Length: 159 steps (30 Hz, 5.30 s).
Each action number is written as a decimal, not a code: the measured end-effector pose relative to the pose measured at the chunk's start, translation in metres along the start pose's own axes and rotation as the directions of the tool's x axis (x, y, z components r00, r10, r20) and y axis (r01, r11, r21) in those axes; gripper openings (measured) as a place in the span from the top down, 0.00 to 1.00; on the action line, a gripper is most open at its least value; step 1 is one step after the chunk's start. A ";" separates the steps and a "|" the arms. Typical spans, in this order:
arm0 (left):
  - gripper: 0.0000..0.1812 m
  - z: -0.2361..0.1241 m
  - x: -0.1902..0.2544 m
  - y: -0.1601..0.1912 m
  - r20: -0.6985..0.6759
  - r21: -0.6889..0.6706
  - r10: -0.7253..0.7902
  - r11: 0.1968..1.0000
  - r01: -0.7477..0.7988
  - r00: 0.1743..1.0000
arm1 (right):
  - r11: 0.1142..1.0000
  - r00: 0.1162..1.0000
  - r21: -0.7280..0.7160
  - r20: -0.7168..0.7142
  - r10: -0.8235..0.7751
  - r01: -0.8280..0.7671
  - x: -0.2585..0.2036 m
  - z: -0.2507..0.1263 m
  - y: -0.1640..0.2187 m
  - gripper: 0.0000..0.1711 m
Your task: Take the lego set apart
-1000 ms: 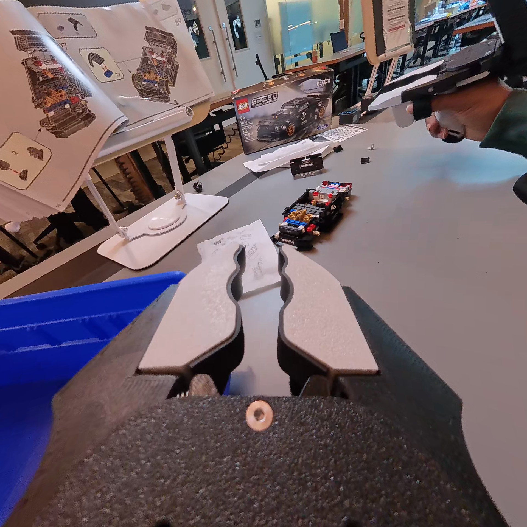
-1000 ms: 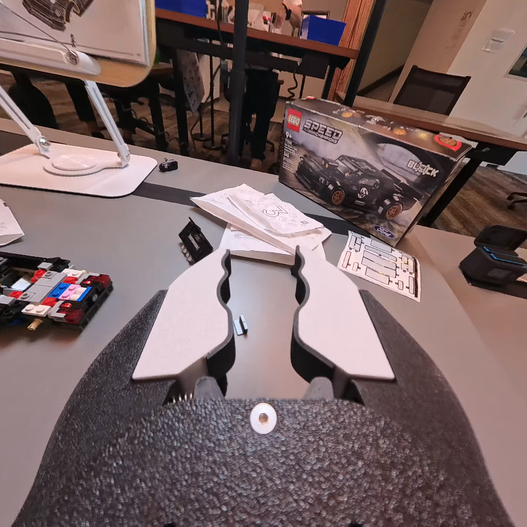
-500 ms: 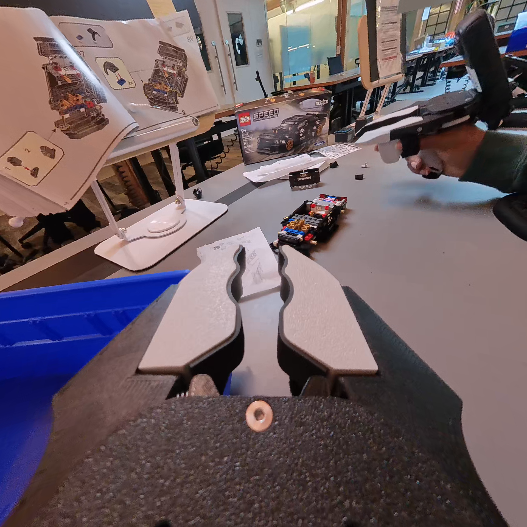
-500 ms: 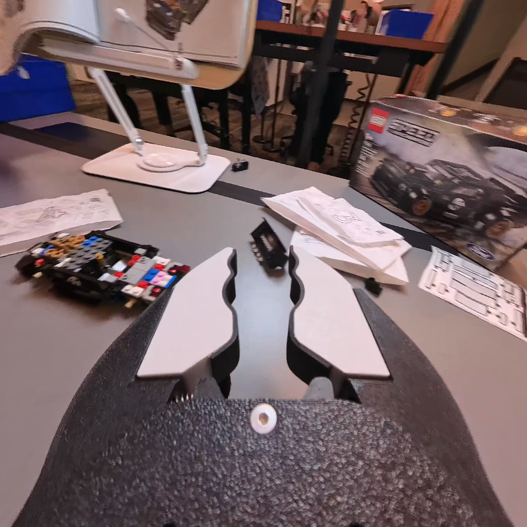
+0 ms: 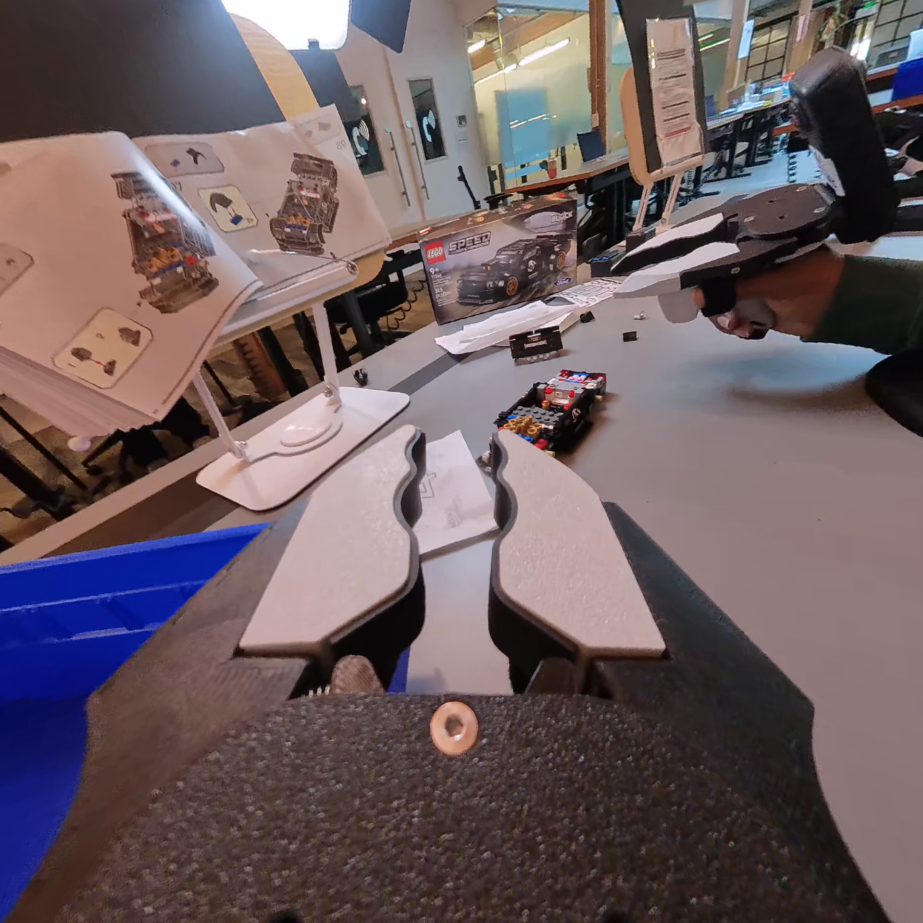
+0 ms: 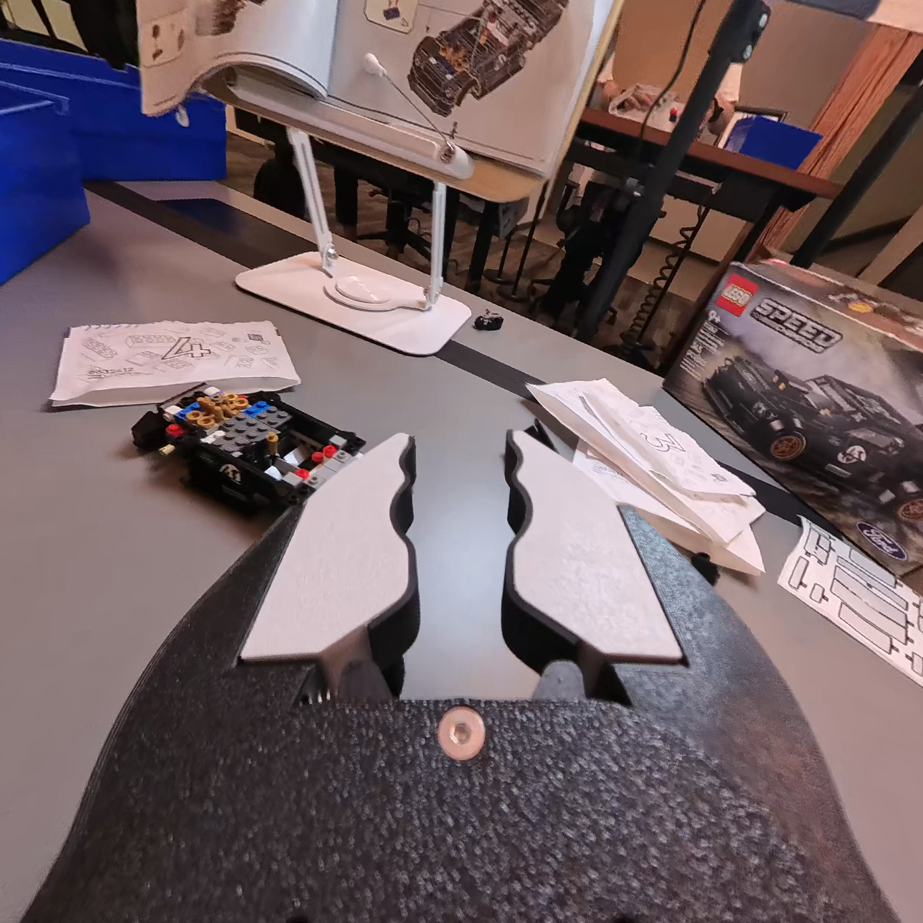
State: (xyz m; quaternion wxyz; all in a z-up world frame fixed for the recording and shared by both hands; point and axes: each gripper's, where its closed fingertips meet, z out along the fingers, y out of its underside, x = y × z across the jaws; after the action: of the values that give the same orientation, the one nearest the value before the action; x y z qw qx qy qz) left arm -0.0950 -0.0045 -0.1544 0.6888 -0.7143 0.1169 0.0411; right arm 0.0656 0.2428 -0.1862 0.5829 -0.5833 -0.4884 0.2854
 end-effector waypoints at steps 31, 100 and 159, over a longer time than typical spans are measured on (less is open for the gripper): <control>0.87 -0.003 -0.102 -0.081 0.052 -0.073 -0.203 0.976 0.207 0.978 | 0.858 0.856 0.019 0.061 -0.513 0.513 -0.050 0.251 -0.150 0.86; 0.85 0.072 -0.182 -0.020 0.252 -0.099 -0.351 0.918 0.385 0.902 | 0.861 0.858 -0.037 -0.070 -0.509 0.507 -0.129 0.280 -0.187 0.43; 0.74 0.199 -0.166 -0.014 0.142 -0.397 -0.135 0.899 0.182 0.981 | 0.983 0.983 -0.054 0.053 -0.175 0.178 -0.005 0.265 -0.155 1.00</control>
State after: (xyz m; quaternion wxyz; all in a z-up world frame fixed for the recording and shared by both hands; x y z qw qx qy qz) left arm -0.2326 0.2124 -0.1132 0.5308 -0.8461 0.0088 0.0479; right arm -0.2126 0.3204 -0.0805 0.5767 -0.5475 -0.5601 0.2321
